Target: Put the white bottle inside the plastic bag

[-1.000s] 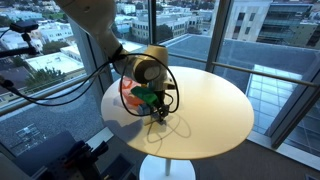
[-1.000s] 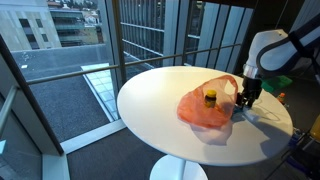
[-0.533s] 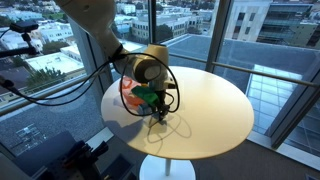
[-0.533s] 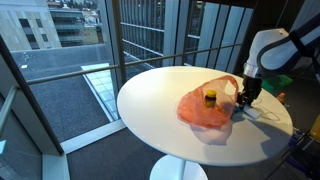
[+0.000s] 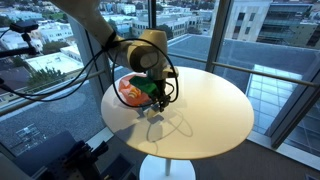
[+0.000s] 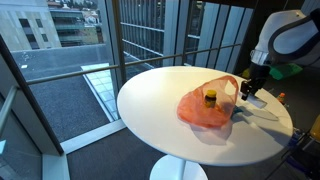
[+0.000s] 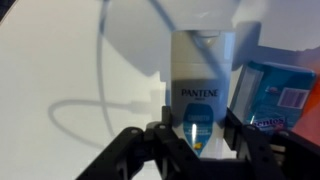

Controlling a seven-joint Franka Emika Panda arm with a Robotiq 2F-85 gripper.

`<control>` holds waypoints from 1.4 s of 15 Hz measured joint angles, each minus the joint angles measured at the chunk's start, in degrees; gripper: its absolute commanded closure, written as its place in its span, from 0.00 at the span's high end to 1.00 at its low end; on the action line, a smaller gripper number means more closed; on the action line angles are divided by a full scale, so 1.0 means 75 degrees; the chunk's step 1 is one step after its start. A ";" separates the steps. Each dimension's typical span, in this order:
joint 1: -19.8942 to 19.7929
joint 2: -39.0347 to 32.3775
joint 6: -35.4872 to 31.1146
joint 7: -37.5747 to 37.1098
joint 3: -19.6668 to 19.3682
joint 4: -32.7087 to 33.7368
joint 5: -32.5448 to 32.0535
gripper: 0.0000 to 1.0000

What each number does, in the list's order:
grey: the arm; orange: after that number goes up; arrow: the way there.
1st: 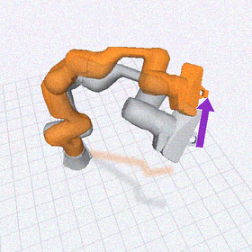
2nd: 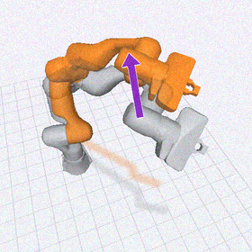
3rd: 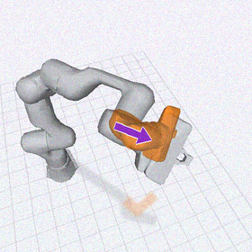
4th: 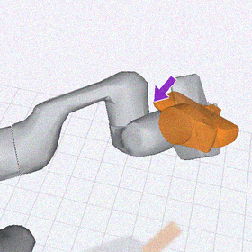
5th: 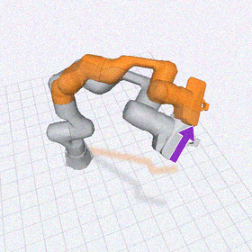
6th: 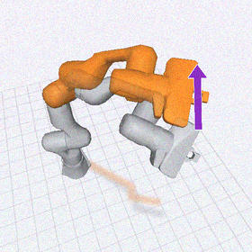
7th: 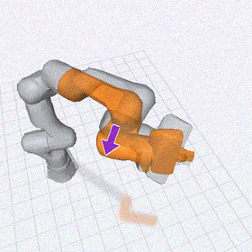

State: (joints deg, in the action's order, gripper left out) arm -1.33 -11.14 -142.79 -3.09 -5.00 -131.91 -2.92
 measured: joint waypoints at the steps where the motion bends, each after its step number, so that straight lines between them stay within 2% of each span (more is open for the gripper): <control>1: 0.0007 0.0174 0.0100 0.0001 0.0013 -0.0028 0.0000 0.26; 11: 0.0111 0.1430 0.1185 0.0222 0.0500 0.0001 0.0000 0.26; 21: 0.0565 0.1464 0.1344 0.0663 0.1015 0.0319 0.0000 0.26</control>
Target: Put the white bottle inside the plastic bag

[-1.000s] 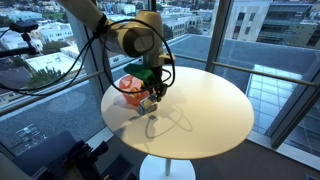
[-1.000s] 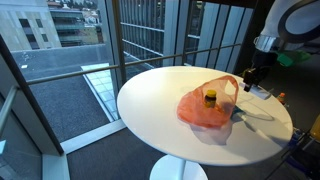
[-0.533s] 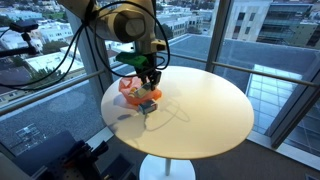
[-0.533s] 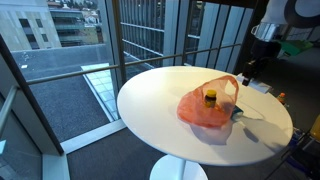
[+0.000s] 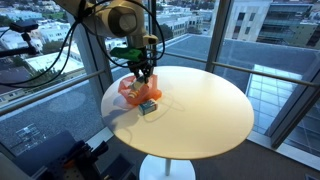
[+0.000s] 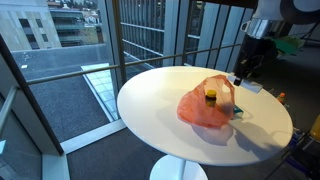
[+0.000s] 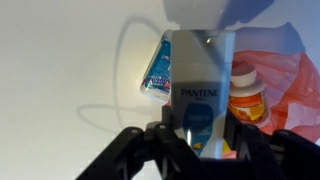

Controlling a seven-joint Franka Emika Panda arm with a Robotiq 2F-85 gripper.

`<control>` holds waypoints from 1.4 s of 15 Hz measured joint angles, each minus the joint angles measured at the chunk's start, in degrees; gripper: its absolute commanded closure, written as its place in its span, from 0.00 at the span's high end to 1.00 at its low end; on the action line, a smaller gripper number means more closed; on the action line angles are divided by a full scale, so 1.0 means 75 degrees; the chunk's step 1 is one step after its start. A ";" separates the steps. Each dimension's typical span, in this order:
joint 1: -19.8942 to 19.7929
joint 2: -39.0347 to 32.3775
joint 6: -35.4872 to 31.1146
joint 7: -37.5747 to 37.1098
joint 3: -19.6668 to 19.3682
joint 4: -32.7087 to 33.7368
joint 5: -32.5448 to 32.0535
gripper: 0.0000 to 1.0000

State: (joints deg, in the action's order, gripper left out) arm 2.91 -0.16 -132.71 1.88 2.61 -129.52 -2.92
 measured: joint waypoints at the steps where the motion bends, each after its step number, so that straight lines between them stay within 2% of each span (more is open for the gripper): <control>1: 0.0039 -0.0048 0.0000 0.0039 0.0041 0.0044 0.0000 0.26; 14: 0.0353 -0.0424 0.0002 0.0089 0.0372 0.0538 0.0000 0.26; 21: 0.0465 -0.1148 0.0002 0.0277 0.0506 0.1026 0.0000 0.26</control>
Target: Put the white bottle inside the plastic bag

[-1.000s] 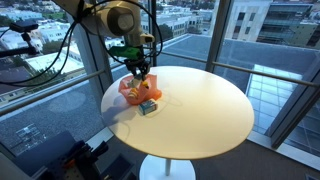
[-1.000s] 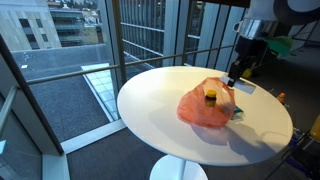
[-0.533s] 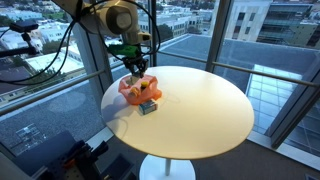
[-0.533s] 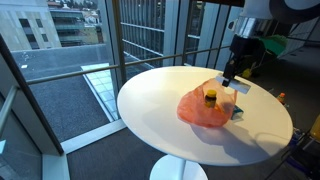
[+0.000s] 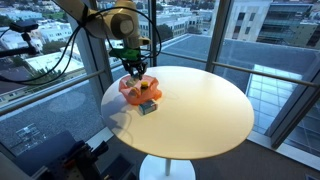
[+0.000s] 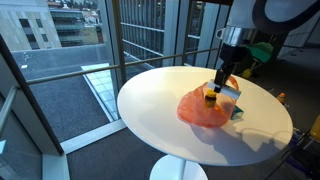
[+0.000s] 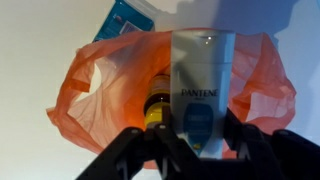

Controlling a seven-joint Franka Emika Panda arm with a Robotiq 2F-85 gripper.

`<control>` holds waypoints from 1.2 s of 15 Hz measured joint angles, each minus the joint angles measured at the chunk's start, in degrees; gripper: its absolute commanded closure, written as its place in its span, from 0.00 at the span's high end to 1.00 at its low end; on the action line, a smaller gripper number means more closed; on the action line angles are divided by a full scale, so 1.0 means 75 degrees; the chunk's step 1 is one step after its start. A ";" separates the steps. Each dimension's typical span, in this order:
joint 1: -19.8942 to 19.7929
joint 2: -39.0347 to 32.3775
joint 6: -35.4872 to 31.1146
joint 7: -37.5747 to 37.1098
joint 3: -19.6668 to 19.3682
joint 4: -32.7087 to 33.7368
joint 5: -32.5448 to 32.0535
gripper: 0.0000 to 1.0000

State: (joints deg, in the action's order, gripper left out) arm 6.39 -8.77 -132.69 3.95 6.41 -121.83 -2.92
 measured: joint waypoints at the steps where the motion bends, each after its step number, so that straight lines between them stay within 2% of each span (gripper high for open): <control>1: 0.0015 -0.0134 0.0000 0.0070 0.0024 0.0101 0.0000 0.26; 16: 0.0313 -0.1974 0.0117 0.0274 0.0222 0.1385 0.0000 0.26; 17: 0.0313 -0.2033 0.0150 0.0274 0.0214 0.1444 0.0000 0.58; 18: 0.0313 -0.2064 0.0198 0.0274 0.0208 0.1497 0.0000 0.76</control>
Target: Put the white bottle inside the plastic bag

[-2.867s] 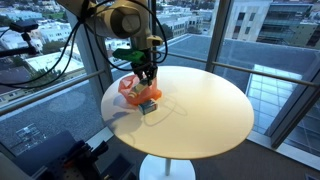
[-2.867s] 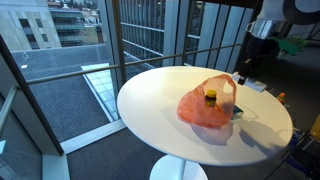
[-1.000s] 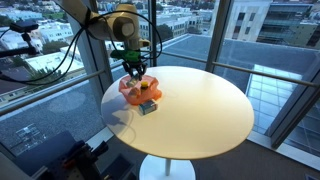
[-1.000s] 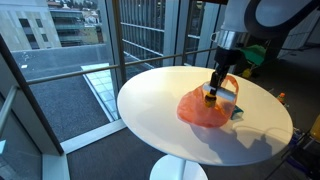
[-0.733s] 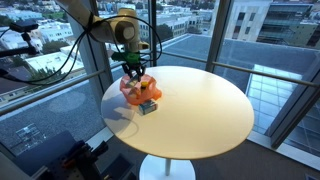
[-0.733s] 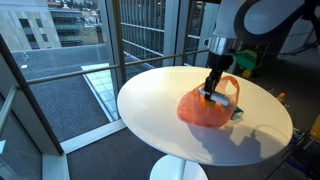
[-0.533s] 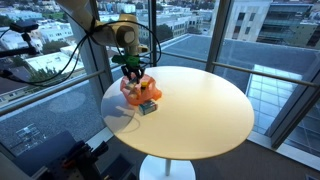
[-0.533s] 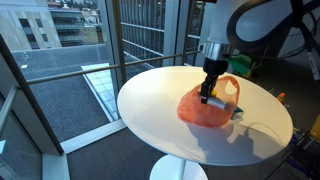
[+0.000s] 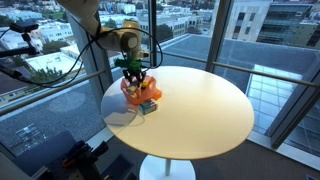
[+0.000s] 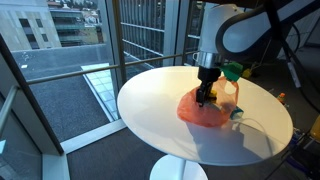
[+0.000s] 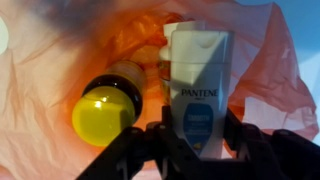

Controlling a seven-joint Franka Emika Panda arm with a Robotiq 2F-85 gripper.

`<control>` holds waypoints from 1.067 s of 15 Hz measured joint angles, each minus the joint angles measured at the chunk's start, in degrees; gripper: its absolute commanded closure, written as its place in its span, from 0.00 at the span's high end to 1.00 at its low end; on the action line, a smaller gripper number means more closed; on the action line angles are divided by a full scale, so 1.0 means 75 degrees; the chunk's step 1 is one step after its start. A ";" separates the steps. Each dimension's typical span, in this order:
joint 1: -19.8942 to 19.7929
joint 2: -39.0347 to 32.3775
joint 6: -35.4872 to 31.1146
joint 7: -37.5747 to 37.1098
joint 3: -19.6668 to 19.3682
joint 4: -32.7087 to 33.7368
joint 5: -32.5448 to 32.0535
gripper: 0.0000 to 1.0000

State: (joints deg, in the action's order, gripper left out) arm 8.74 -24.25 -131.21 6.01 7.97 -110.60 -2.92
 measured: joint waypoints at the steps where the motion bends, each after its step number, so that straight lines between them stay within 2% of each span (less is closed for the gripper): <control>1: 0.0000 -0.0017 0.0061 0.0000 -0.0009 0.0042 0.0000 0.83; 3: 0.0000 -0.0023 0.0163 0.0000 -0.0032 0.0117 -0.0006 0.98; 4: 0.0000 -0.0023 0.0208 0.0000 -0.0046 0.0153 -0.0024 1.00; 10: -0.0002 0.0141 0.0659 0.0000 -0.0158 0.0284 -0.0201 1.00; 16: -0.0124 0.0757 0.1692 -0.0019 -0.0344 0.0292 -0.0204 1.00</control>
State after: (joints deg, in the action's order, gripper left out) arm 7.81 -18.57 -118.52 5.87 5.39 -108.41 -4.45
